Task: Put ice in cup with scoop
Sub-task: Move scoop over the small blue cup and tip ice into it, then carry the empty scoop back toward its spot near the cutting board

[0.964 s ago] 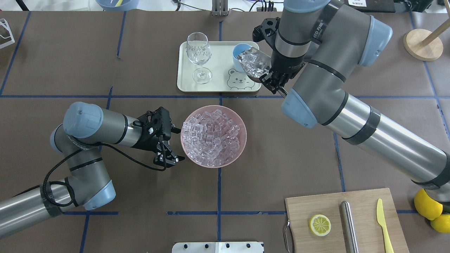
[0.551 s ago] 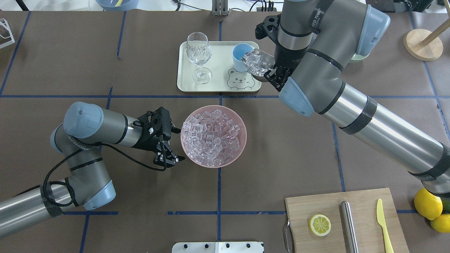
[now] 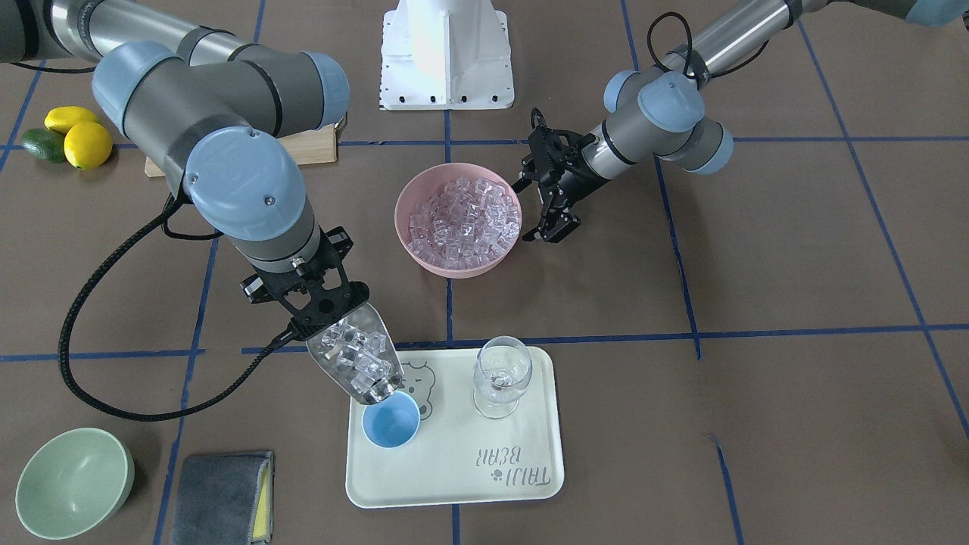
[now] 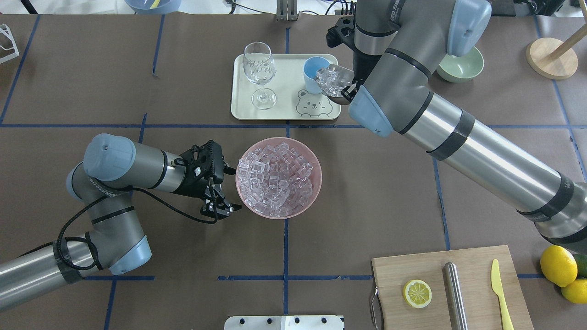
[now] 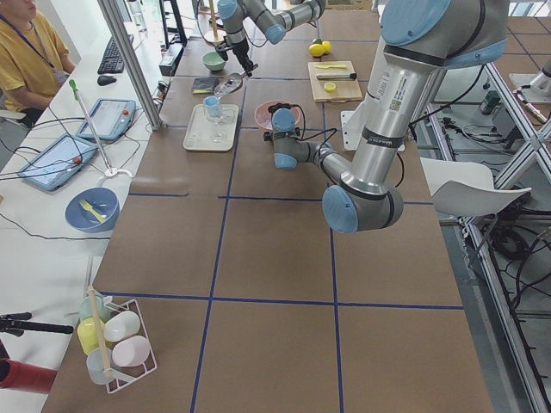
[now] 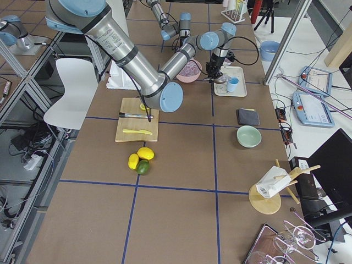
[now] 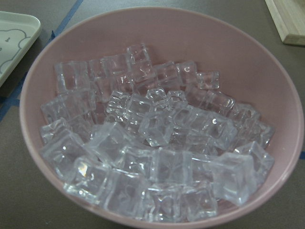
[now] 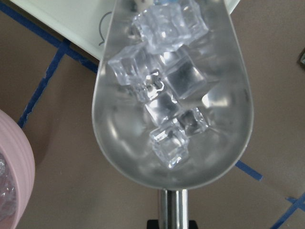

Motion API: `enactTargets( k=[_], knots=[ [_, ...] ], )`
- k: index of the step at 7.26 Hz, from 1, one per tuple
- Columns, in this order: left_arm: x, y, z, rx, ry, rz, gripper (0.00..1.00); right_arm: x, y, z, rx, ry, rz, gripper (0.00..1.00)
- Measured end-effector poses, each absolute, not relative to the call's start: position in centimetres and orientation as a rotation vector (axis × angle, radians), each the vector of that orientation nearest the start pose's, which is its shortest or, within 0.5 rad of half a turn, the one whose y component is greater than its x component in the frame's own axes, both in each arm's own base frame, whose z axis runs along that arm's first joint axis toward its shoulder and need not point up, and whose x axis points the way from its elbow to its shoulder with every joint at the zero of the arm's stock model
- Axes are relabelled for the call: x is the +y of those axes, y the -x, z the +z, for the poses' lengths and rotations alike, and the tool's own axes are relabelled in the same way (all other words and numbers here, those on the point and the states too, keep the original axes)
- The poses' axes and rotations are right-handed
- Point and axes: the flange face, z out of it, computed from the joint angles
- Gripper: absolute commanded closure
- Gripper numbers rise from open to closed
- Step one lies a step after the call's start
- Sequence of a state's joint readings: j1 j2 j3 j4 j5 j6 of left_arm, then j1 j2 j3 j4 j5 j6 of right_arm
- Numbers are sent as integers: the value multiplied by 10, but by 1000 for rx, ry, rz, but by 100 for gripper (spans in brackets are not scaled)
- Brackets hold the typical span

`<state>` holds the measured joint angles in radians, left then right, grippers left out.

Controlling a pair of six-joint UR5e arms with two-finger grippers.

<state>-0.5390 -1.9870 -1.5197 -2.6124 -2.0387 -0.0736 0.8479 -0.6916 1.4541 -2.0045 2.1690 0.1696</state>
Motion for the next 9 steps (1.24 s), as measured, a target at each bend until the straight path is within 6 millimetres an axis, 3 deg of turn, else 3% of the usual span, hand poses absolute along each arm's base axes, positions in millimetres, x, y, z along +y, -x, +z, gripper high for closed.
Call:
enactTargets(
  k=[3, 7, 9],
  knots=[
    [-405, -507, 328, 1119, -1030, 1109, 0, -620, 432, 193, -637, 25, -664, 100],
    [-403, -509, 330, 1119, -1027, 1113, 0, -627, 428, 190, -586, 97, -737, 100],
    [-403, -510, 329, 1120, -1026, 1114, 0, -638, 421, 176, -567, 126, -756, 100]
  ],
)
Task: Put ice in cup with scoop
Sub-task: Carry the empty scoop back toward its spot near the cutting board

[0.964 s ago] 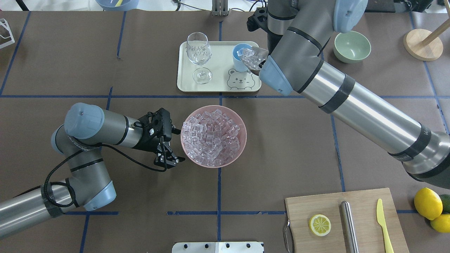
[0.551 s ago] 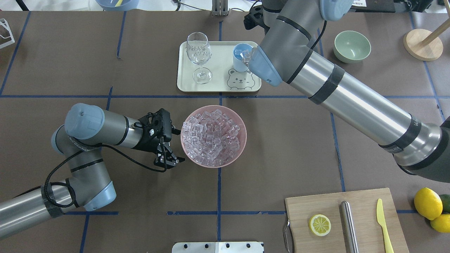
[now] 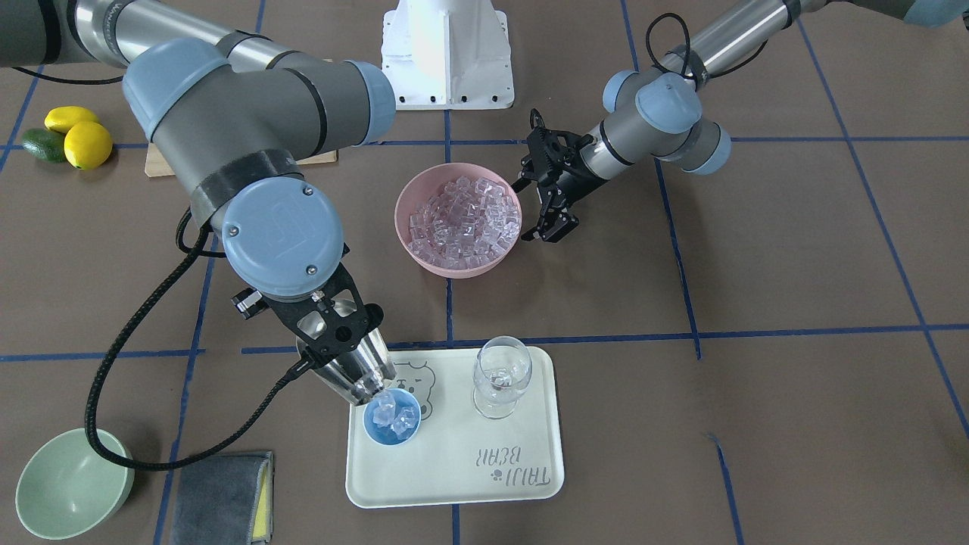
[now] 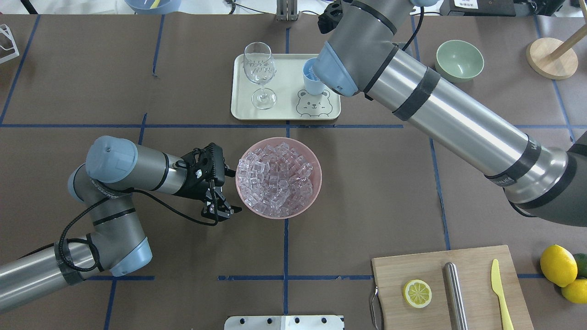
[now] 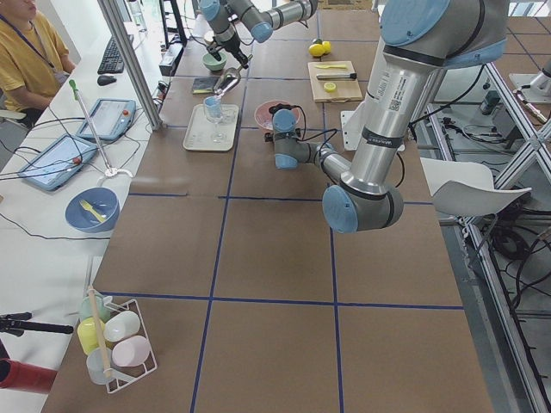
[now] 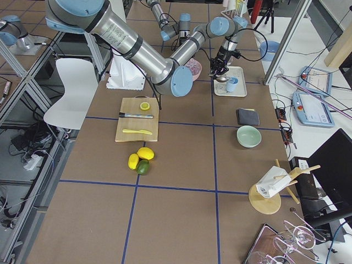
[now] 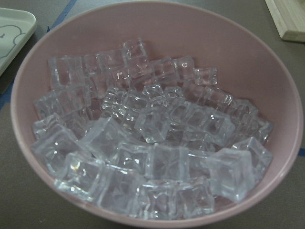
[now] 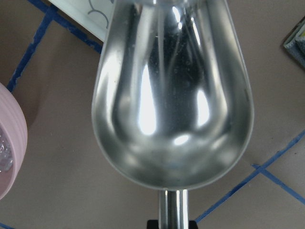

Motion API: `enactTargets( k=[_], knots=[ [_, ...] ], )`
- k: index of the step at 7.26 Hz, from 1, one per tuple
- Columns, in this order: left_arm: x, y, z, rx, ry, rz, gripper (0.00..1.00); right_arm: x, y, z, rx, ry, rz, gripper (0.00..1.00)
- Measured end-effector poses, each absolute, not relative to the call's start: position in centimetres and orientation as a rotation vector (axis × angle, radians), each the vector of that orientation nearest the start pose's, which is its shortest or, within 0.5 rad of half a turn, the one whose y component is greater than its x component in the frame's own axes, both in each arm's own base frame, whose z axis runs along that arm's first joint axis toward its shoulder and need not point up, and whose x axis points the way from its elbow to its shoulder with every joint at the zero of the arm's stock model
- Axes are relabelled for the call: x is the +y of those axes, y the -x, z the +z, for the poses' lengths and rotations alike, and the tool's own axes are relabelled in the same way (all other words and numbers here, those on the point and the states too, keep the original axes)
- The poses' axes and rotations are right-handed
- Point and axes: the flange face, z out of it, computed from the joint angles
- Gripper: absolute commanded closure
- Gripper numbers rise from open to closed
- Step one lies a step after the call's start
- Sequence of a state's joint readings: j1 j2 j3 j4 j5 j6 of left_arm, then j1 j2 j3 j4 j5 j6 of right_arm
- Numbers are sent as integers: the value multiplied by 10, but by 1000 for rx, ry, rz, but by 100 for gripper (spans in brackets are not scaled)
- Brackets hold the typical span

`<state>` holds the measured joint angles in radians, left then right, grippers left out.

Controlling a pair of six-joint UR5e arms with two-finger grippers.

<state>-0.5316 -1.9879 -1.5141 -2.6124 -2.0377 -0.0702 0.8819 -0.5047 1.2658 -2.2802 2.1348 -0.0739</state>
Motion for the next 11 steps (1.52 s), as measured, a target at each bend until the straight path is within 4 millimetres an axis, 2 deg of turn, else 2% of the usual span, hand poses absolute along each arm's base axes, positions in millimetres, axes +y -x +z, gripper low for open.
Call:
enactTargets(
  k=[3, 4, 5, 7, 10, 11],
  knots=[
    [-402, -510, 331, 1118, -1023, 1115, 0, -643, 421, 171, -550, 141, -778, 100],
    [-402, -510, 332, 1117, -1021, 1115, 0, -638, 417, 174, -555, 128, -779, 100],
    [-402, -510, 333, 1116, -1020, 1114, 0, -624, 403, 190, -570, 91, -773, 100],
    [-404, -508, 333, 1115, -1021, 1109, 0, -586, 367, 233, -606, 10, -656, 100],
    [-407, -504, 334, 1118, -1010, 1090, 0, -504, 314, 289, -658, 7, -252, 100],
    [-407, -504, 334, 1119, -1008, 1086, 0, -478, 306, 311, -650, 22, -96, 100]
  ],
)
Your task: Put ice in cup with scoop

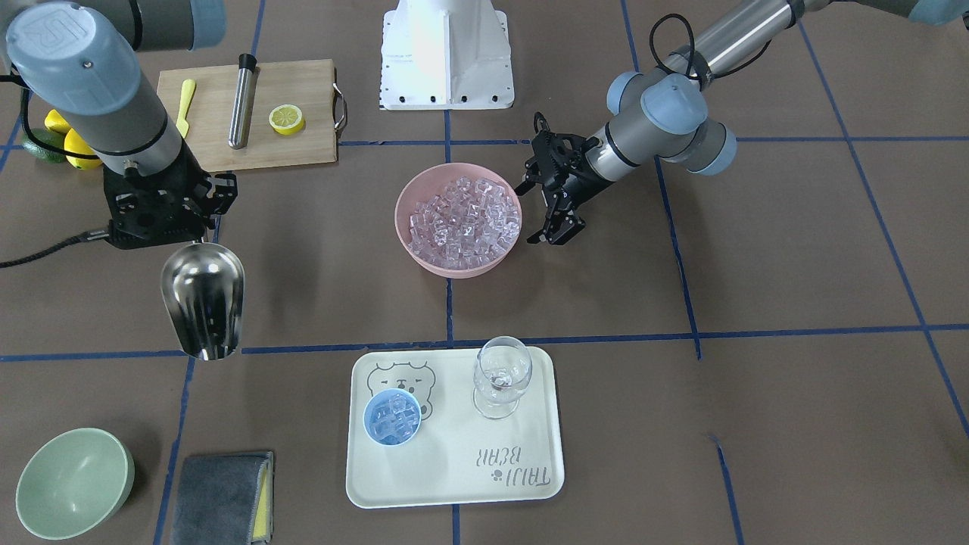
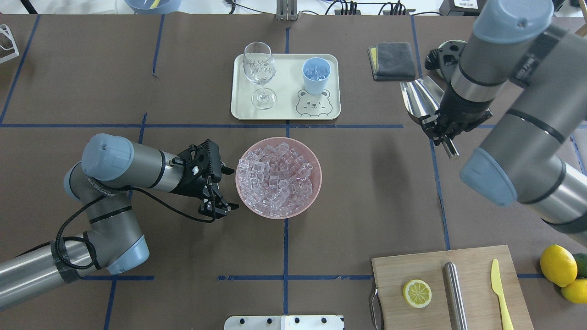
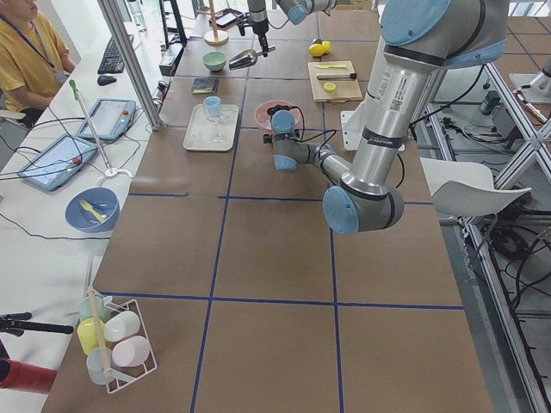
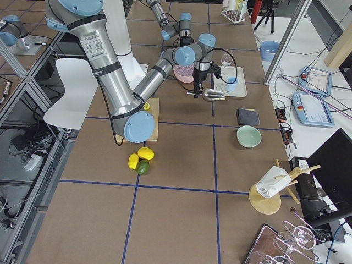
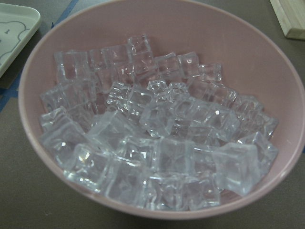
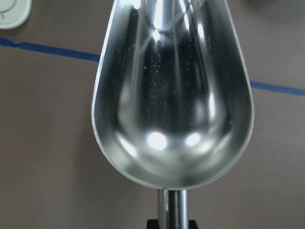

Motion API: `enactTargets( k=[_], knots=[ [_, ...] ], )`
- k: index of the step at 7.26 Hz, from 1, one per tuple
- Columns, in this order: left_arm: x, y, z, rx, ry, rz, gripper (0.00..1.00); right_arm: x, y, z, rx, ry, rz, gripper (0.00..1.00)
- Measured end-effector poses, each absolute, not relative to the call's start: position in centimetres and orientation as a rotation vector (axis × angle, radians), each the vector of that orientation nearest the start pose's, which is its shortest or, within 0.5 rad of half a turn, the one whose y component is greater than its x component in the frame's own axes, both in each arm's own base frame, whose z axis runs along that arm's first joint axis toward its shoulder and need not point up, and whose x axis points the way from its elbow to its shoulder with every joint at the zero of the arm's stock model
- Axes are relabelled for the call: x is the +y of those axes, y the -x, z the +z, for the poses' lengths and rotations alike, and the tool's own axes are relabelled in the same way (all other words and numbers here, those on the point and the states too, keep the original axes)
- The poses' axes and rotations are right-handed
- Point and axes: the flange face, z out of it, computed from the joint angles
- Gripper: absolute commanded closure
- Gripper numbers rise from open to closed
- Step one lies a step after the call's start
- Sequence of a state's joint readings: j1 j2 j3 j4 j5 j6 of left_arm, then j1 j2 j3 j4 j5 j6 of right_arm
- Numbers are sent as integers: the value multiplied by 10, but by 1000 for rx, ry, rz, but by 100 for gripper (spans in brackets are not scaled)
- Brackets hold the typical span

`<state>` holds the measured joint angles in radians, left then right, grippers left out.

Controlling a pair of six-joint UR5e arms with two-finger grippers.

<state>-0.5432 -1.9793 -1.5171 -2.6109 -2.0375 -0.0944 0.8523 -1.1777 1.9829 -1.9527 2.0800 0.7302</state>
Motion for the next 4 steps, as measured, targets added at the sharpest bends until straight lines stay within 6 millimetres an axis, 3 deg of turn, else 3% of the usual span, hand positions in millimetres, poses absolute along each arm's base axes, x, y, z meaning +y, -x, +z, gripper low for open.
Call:
enactTargets(
  k=[2, 3, 4],
  knots=[
    [-408, -502, 333, 1119, -1009, 1084, 0, -440, 310, 361, -667, 19, 123, 100],
    [-408, -502, 334, 1119, -1008, 1084, 0, -419, 309, 397, -680, 6, 146, 100],
    [-408, -502, 333, 1120, -1009, 1084, 0, -403, 307, 420, -692, -13, 145, 100]
  ],
)
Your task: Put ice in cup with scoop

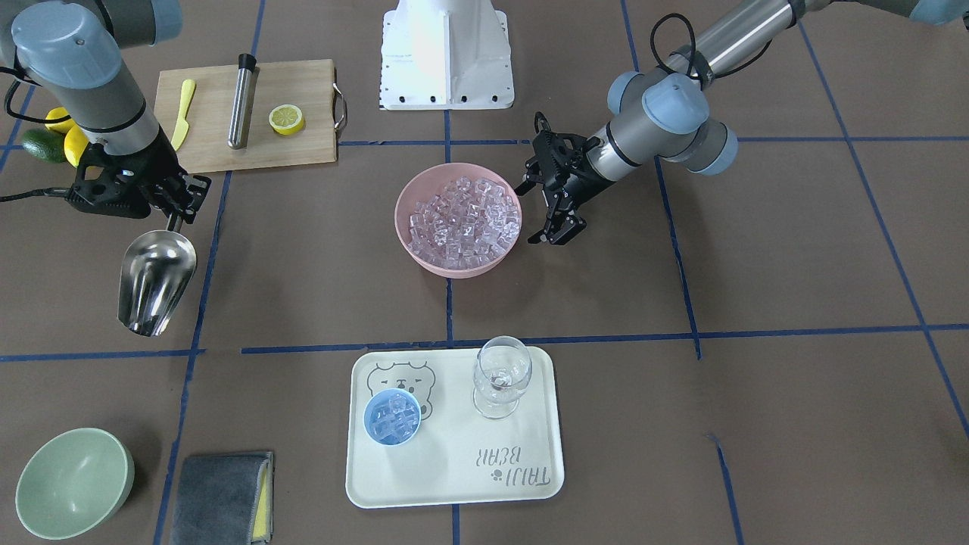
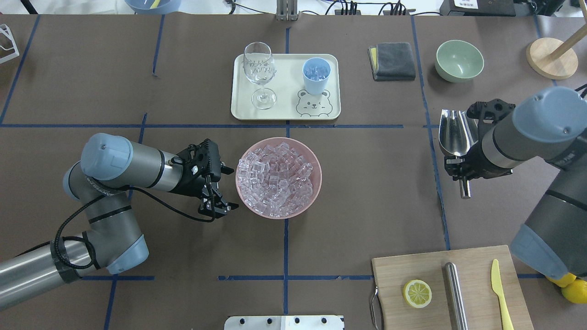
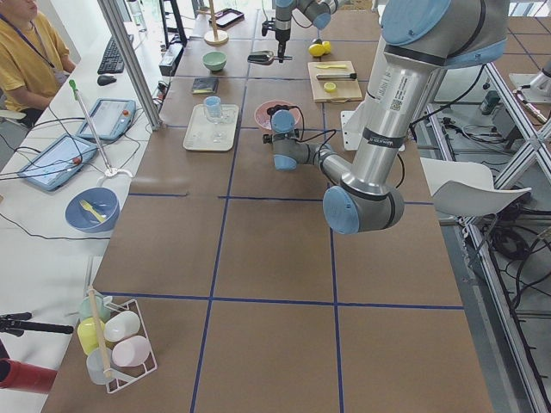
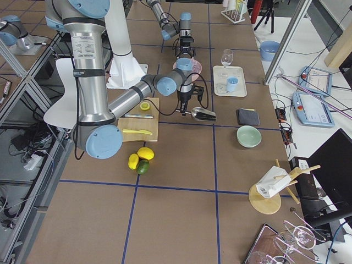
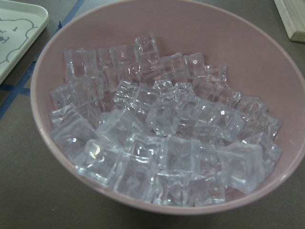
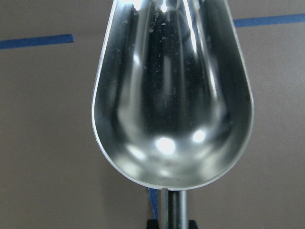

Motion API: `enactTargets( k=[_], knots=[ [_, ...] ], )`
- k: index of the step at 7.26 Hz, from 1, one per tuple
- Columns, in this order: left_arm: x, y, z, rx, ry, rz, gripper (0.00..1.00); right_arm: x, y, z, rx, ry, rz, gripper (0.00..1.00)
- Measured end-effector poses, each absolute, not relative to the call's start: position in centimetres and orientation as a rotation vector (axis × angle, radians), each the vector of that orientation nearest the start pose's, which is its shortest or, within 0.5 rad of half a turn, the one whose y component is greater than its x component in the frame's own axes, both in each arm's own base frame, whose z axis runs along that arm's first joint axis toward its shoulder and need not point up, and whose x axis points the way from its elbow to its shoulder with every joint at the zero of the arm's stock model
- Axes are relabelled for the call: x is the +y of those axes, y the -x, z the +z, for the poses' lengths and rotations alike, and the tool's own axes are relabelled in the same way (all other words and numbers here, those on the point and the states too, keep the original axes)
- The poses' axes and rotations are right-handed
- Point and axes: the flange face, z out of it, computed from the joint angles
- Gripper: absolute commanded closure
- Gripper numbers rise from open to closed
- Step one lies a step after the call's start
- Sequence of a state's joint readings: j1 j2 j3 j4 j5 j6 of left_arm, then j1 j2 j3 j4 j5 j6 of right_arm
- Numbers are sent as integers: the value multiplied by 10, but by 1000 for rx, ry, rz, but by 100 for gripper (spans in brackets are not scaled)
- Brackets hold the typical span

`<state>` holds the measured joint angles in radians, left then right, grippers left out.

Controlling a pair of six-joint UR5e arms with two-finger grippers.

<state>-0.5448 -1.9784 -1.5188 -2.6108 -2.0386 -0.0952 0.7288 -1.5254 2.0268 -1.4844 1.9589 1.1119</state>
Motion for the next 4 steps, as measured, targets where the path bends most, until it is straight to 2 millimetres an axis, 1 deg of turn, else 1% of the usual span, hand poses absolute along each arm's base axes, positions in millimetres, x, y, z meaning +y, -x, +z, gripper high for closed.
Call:
enactTargets(
  k=[2, 3, 4],
  knots=[
    [-408, -502, 333, 1120, -1009, 1084, 0, -377, 303, 455, -672, 4, 128, 100],
    [-408, -502, 333, 1119, -1009, 1084, 0, -366, 302, 469, -662, 18, 115, 93],
    [-408, -502, 333, 1119, -1009, 1084, 0, -360, 305, 476, -658, 29, 104, 21]
  ],
)
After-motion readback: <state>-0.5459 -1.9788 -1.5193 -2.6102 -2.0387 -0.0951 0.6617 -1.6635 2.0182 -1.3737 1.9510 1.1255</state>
